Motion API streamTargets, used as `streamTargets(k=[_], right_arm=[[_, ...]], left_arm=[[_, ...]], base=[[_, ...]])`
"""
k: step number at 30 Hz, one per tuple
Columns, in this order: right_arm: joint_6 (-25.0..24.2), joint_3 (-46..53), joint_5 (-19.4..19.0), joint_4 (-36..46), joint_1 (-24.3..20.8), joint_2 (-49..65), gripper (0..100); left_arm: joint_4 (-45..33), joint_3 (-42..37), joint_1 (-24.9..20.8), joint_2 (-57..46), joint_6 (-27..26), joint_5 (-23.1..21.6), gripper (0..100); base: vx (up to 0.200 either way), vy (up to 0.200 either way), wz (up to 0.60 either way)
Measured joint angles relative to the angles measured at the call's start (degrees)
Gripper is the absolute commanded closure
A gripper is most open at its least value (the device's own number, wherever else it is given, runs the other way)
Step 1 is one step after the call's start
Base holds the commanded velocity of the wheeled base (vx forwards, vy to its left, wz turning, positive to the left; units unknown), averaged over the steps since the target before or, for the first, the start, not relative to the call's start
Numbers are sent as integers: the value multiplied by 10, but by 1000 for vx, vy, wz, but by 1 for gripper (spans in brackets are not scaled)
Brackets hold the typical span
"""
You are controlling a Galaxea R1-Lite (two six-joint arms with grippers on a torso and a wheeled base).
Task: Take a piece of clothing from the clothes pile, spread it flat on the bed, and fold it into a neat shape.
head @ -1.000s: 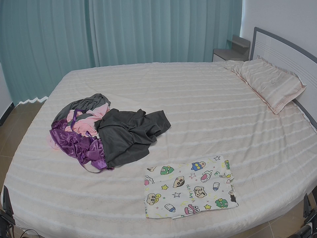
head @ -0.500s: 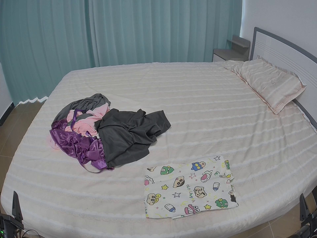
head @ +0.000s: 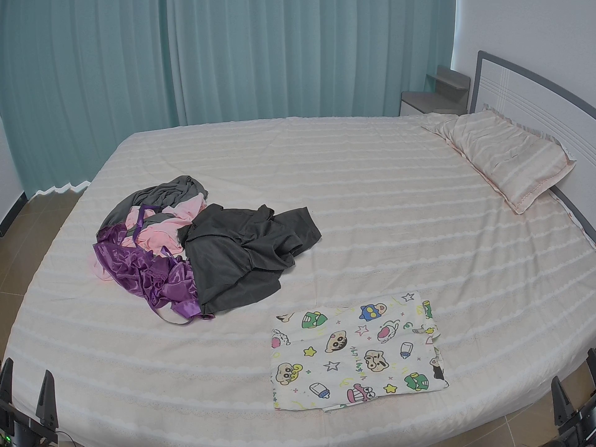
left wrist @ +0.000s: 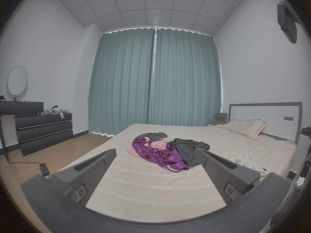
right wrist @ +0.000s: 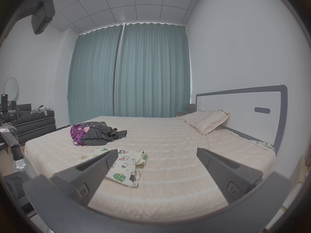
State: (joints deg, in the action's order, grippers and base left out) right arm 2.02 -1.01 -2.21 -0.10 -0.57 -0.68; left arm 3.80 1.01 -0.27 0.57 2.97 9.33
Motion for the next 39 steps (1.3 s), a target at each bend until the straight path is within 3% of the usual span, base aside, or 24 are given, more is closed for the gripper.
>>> streamTargets(k=[9,39], right_arm=[[-9,0,5,3,0,0,0],[-10,0,5,2,0,-1,0]], left_arm=[[-39,0,0,0,-29,-65,0],[-37,0,0,2,-27,-66,0]], base=[[0,0,0],[0,0,0]])
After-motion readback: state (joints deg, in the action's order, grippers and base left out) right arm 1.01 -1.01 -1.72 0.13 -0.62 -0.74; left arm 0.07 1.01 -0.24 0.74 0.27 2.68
